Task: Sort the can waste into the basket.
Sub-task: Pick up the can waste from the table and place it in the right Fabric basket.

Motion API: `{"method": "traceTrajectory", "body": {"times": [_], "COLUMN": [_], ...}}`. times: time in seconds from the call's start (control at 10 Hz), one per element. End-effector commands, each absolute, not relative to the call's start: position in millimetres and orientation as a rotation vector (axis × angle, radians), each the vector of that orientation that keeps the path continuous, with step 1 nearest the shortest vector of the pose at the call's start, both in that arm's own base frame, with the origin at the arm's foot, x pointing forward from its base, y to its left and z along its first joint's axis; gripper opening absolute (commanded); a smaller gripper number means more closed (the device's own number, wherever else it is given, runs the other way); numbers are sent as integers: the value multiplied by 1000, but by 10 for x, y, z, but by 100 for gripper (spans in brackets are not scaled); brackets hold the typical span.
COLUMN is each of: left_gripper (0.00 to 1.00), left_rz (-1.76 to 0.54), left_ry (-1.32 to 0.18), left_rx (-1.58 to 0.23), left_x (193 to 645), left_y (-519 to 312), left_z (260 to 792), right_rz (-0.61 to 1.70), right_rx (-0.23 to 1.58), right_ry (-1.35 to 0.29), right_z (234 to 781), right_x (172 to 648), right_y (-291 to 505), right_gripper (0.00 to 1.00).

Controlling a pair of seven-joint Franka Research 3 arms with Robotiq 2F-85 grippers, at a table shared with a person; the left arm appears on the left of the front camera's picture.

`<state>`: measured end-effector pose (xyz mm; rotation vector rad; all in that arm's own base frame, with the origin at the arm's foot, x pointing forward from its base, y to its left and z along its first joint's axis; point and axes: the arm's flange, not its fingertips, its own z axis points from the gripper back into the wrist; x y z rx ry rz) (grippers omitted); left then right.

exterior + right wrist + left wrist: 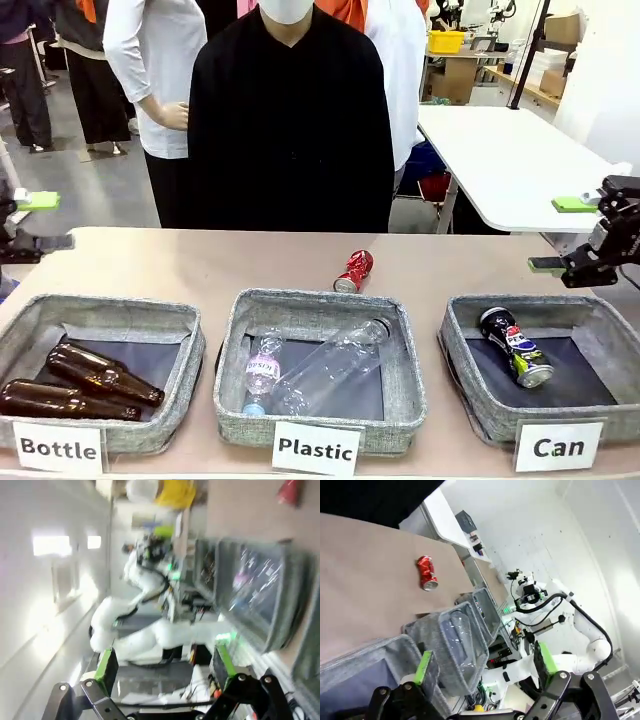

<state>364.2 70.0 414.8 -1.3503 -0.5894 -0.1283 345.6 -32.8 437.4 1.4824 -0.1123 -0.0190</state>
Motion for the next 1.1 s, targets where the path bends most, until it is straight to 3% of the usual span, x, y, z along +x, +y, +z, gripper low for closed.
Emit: {"method": "traceTrajectory", "body": {"times": [0.0, 1.0], "left_gripper": [100, 100], "left_rz": [-165, -165], "left_ry": [-583, -583], "left_rx": [-1341, -1341], "left_x": [3634, 3634], "left_y": [543, 543], "left_z": [4335, 4335], "right_rz": [40, 40], "right_rx": [1518, 1518], "right_ry": [-54, -54], "right_z": [4391, 4391], "right_x": [3367, 3367], "right_y": [-271, -271], "right_gripper": [100, 100]}}
